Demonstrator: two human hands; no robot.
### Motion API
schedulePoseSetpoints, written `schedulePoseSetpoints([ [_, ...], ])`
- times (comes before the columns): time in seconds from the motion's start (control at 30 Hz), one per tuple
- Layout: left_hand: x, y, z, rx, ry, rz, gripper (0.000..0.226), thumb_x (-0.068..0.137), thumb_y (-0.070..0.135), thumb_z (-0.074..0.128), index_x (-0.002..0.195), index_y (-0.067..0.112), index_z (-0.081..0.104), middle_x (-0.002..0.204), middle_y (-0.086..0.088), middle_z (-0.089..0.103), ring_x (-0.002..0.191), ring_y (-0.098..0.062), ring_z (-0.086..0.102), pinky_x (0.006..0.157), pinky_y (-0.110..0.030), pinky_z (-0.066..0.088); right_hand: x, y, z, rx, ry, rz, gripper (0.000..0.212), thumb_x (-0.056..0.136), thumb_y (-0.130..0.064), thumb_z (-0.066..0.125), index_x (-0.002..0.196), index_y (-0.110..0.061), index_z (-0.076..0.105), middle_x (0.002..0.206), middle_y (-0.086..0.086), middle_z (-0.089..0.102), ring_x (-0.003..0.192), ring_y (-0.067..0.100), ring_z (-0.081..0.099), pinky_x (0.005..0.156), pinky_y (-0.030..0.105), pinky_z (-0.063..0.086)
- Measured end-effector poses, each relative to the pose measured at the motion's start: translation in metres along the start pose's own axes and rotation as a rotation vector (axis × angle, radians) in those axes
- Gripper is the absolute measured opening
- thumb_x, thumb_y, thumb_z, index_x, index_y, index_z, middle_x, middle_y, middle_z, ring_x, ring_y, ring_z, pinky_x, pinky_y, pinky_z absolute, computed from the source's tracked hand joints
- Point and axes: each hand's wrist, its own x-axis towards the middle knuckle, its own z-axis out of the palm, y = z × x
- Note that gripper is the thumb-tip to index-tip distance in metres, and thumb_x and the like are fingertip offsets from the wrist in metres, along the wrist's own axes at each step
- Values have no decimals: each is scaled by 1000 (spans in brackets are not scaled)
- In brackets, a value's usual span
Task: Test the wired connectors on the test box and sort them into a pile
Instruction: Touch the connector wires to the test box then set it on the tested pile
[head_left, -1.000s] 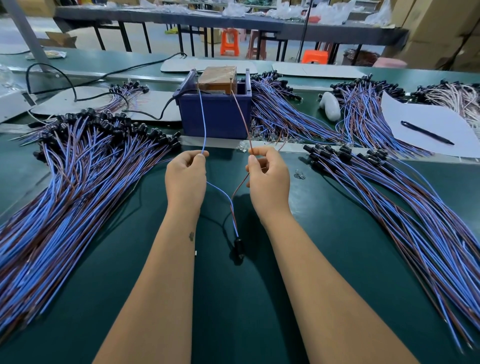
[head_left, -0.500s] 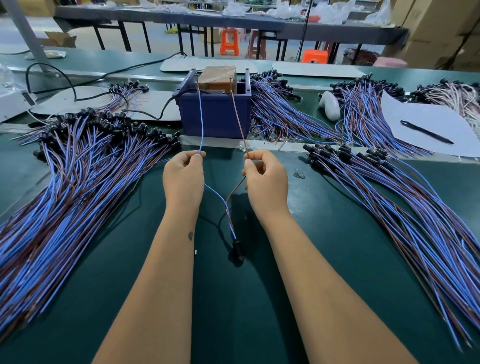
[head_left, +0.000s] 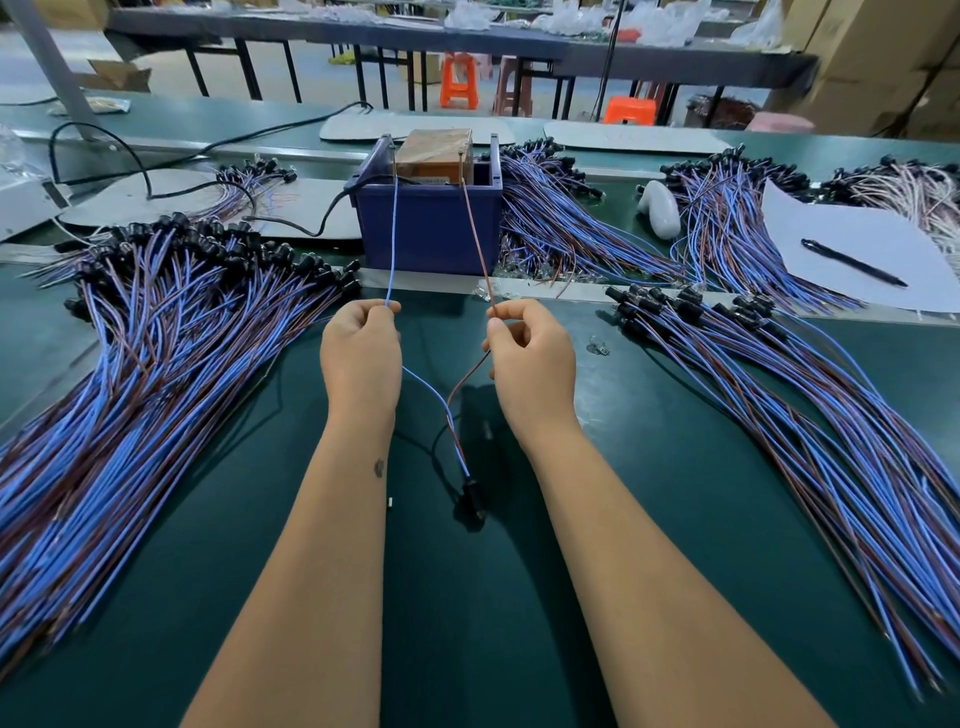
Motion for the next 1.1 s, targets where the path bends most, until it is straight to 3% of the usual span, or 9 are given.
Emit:
schedulePoseSetpoints([
  [1.1,0,-3,-1,56,79,4,26,87,12,41,85,21,65,45,15,40,38,-4,28,37,-15,25,0,2,0,-4,-20,-12,13,93,-15,54,92,-25,61,77,-2,64,69,16,57,75,44,56],
])
